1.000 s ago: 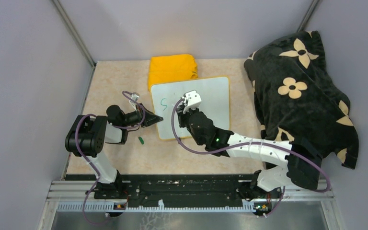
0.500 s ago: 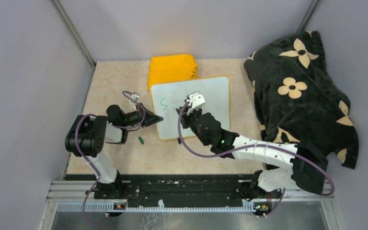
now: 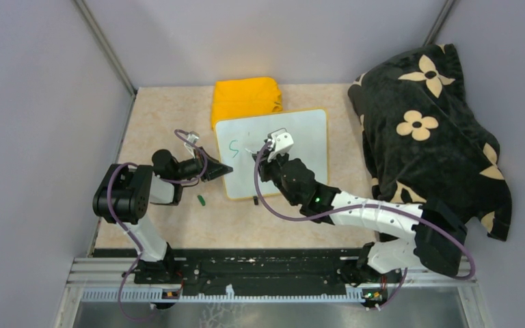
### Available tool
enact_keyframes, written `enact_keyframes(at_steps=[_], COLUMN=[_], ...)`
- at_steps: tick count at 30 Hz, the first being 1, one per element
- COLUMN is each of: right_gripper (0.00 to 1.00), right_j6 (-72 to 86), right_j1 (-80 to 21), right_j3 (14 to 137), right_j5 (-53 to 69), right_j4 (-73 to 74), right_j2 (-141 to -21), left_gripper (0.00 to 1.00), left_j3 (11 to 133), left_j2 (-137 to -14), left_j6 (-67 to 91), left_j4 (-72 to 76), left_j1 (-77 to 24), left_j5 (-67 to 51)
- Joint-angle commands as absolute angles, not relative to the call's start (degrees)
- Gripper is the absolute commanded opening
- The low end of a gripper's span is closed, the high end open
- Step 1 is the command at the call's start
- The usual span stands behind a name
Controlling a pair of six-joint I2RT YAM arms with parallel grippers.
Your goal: Write a sentence on the whiteboard
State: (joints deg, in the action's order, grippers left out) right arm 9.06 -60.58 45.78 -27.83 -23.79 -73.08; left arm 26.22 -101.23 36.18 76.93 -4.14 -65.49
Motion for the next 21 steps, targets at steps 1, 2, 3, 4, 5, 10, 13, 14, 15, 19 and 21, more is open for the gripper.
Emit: enact_keyframes(at_steps=[1, 2, 3, 4, 5, 10, 13, 14, 15, 19, 21], right_gripper=[0.0, 0.0, 0.0, 0.0, 0.0, 0.0, 0.0, 0.0, 0.0, 0.0, 0.0], right_j6=[9.93, 9.9, 9.87, 9.72, 9.72, 9.67, 9.51, 9.43, 9.41, 9.48, 9.49], right_j1=[-60.16, -60.2, -60.2, -60.2, -60.21, -60.21, -60.21, -60.21, -60.19, -60.25, -60.16], right_j3=[48.79, 48.88, 48.88, 48.9, 49.07, 49.72, 50.11, 50.36, 50.6, 51.44, 51.86], right_j5=[-30.09, -30.35, -30.45, -30.46, -30.46, -29.98, -29.63, -29.6, -29.76, -30.3, -30.52], right_j4=[-24.42, -24.4, -24.61, -24.86, -25.03, -26.52, -27.59, -27.82, -27.86, -28.24, -28.26], right_j2=[-74.73, -75.03, -75.3, -75.58, -75.88, -76.98, -77.45, -77.7, -77.99, -79.13, -79.74], left_gripper=[0.0, 0.0, 0.0, 0.0, 0.0, 0.0, 0.0, 0.0, 0.0, 0.0, 0.0], left_j3=[26.63, 26.63, 26.63, 26.63, 26.63, 26.63, 26.67, 26.64, 26.7, 26.72, 26.72], left_j2=[-101.34, -101.34, -101.34, -101.33, -101.34, -101.39, -101.38, -101.42, -101.43, -101.4, -101.42], left_j6=[34.1, 34.08, 34.1, 34.1, 34.1, 34.01, 33.93, 33.93, 33.93, 33.84, 33.84], left_j4=[74.82, 74.73, 74.71, 74.72, 74.73, 74.65, 74.57, 74.54, 74.47, 74.36, 74.39], left_j1=[-3.84, -3.79, -3.78, -3.85, -3.79, -3.85, -3.83, -3.83, -3.84, -3.78, -3.79], left_j5=[-63.45, -63.41, -63.45, -63.46, -63.5, -63.46, -63.52, -63.46, -63.53, -63.54, -63.59])
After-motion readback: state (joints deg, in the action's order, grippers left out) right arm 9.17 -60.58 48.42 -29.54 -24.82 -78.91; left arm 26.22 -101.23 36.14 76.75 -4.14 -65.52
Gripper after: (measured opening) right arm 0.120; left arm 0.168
